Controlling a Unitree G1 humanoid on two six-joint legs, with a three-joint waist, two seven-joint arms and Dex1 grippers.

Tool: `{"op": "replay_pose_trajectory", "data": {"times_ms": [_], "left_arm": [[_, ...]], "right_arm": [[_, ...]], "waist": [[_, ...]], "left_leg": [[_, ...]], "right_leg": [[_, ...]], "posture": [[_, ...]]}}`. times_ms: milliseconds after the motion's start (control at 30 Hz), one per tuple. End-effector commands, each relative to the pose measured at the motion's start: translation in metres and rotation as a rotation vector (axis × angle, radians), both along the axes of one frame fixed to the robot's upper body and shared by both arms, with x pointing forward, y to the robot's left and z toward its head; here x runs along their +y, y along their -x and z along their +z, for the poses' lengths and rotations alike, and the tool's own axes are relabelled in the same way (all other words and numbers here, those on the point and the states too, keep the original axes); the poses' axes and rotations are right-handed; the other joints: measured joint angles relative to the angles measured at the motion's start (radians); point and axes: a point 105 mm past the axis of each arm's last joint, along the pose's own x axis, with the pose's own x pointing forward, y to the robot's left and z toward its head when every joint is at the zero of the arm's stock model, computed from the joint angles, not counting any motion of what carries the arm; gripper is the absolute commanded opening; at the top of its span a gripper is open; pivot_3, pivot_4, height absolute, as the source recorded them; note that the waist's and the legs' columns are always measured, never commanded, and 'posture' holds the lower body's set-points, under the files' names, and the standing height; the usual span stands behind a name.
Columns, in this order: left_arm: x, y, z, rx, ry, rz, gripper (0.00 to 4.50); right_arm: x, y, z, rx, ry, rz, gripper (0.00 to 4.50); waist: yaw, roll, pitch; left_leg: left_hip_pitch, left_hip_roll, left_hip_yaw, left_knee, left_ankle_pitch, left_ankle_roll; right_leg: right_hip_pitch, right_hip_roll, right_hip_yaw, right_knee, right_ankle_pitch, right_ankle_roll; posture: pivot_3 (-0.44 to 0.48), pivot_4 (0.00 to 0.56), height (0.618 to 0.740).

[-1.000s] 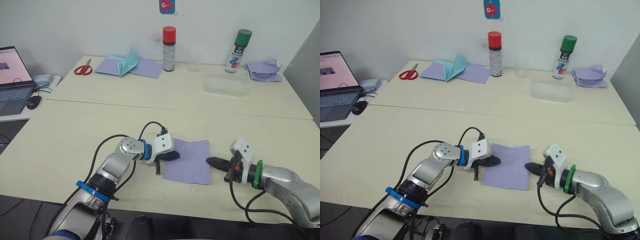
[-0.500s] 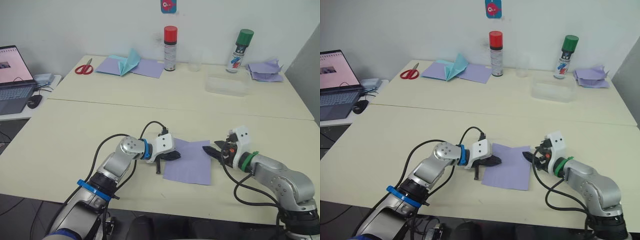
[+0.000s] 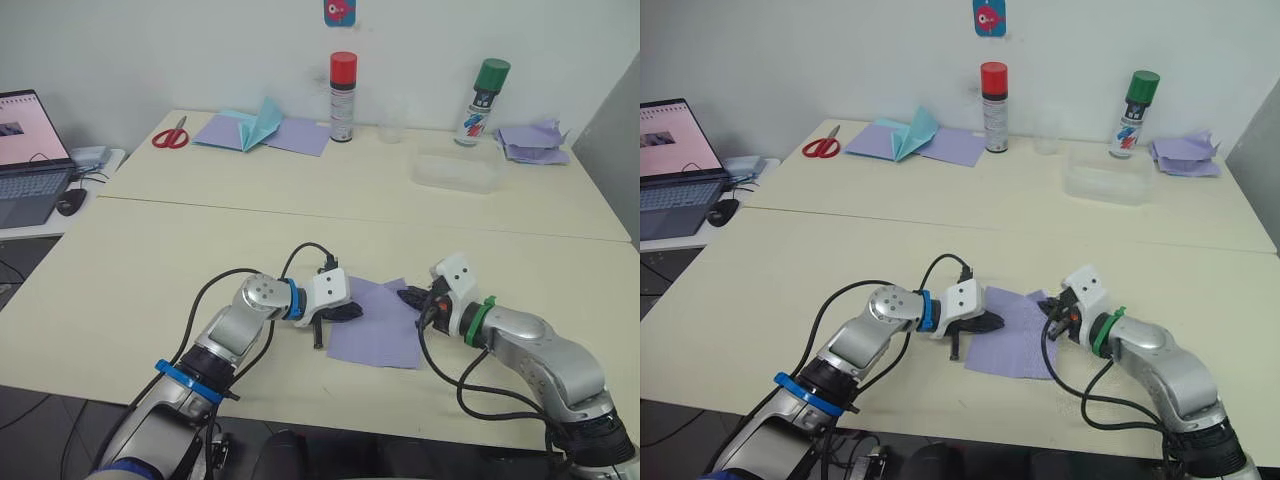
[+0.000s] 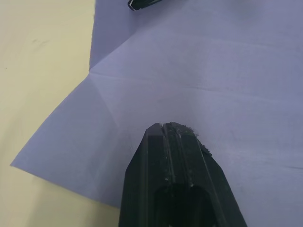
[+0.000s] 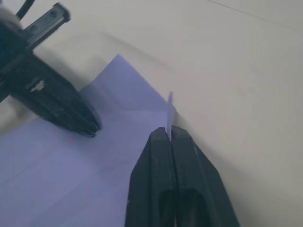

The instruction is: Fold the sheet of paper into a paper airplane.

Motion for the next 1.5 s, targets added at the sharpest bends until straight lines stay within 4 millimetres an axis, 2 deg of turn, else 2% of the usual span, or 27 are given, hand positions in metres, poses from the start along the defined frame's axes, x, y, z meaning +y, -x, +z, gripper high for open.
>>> {"op": "replay_pose_trajectory", "data": {"times_ms": [33, 100, 467, 600, 933, 1067, 1100, 1200, 1267, 1400, 1500], "left_arm": [[0.016, 0.009, -0.037, 0.083, -0.139, 0.027, 0.0], [0.017, 0.009, -0.037, 0.084, -0.141, 0.03, 0.0], [0.016, 0.006, -0.035, 0.076, -0.138, 0.04, 0.0], [0.017, 0.003, -0.033, 0.074, -0.132, 0.049, 0.0], [0.019, 0.001, -0.03, 0.075, -0.122, 0.059, 0.0], [0.01, -0.002, -0.019, 0.094, -0.033, 0.08, 0.0], [0.005, -0.002, -0.01, 0.103, 0.02, 0.073, 0.0], [-0.014, -0.012, 0.04, 0.136, 0.262, 0.07, 0.0], [-0.023, -0.018, 0.054, 0.134, 0.322, 0.077, 0.0], [-0.041, -0.025, 0.057, 0.112, 0.332, 0.067, 0.0], [-0.054, -0.031, 0.045, 0.085, 0.264, 0.062, 0.0]], "right_arm": [[0.009, 0.005, 0.001, -0.101, 0.09, 0.097, 0.03], [0.01, 0.005, -0.002, -0.135, 0.147, 0.126, 0.03], [0.013, 0.002, -0.019, -0.119, 0.221, 0.169, 0.03], [0.017, 0.01, -0.025, -0.095, 0.24, 0.242, 0.03], [0.015, 0.014, -0.026, -0.094, 0.258, 0.311, 0.03], [0.016, 0.011, -0.027, -0.098, 0.269, 0.307, 0.03], [0.016, 0.011, -0.028, -0.1, 0.275, 0.309, 0.03], [0.017, 0.012, -0.03, -0.097, 0.282, 0.316, 0.03], [0.016, 0.012, -0.031, -0.097, 0.285, 0.317, 0.03], [0.015, 0.011, -0.033, -0.097, 0.286, 0.312, 0.03], [0.015, 0.011, -0.035, -0.099, 0.288, 0.312, 0.03]], "waist": [[0.0, 0.0, 0.0], [0.0, 0.0, 0.0], [0.0, 0.0, 0.0], [0.0, 0.0, 0.0], [0.0, 0.0, 0.0], [0.0, 0.0, 0.0], [0.0, 0.0, 0.0], [0.0, -0.001, 0.001], [0.001, -0.001, 0.002], [-0.002, -0.001, 0.002], [-0.003, -0.001, 0.002]], "left_leg": [[0.0, 0.0, 0.0, 0.0, 0.0, 0.0], [0.0, 0.0, 0.0, 0.0, 0.0, 0.0], [0.001, 0.0, 0.0, 0.0, 0.0, 0.0], [0.001, 0.0, 0.0, 0.0, 0.0, 0.0], [0.001, 0.0, 0.0, 0.0, 0.0, 0.0], [0.001, 0.0, 0.0, 0.001, 0.0, 0.0], [0.001, 0.0, 0.0, 0.001, 0.0, 0.0], [0.001, 0.0, 0.0, 0.001, 0.0, 0.0], [-0.001, 0.0, 0.0, 0.001, 0.0, 0.0], [-0.001, -0.001, -0.001, 0.001, 0.001, -0.001], [-0.001, -0.002, -0.004, 0.001, 0.002, -0.004]], "right_leg": [[0.0, 0.0, 0.0, 0.0, 0.0, 0.0], [0.0, 0.0, 0.0, 0.0, 0.0, 0.0], [0.0, 0.0, 0.0, 0.0, 0.0, 0.0], [0.0, 0.0, 0.0, 0.0, 0.0, 0.0], [0.001, 0.0, 0.0, 0.0, 0.0, 0.0], [0.001, 0.0, 0.0, 0.0, 0.0, 0.0], [0.001, 0.0, 0.0, 0.0, 0.0, 0.0], [0.0, 0.0, 0.0, 0.002, 0.0, 0.0], [-0.001, 0.0, 0.0, 0.002, 0.0, 0.0], [-0.002, 0.002, 0.0, 0.002, 0.0, 0.0], [-0.003, 0.005, 0.003, 0.001, 0.0, 0.0]], "posture": [[0.0, 0.15, 0.74], [0.0, 0.15, 0.74], [0.0, 0.15, 0.74], [0.0, 0.15, 0.74], [0.0, 0.15, 0.74], [0.0, 0.15, 0.74], [0.0, 0.15, 0.74], [0.0, 0.15, 0.74], [0.0, 0.15, 0.74], [0.0, 0.15, 0.74], [0.0, 0.15, 0.74]]}}
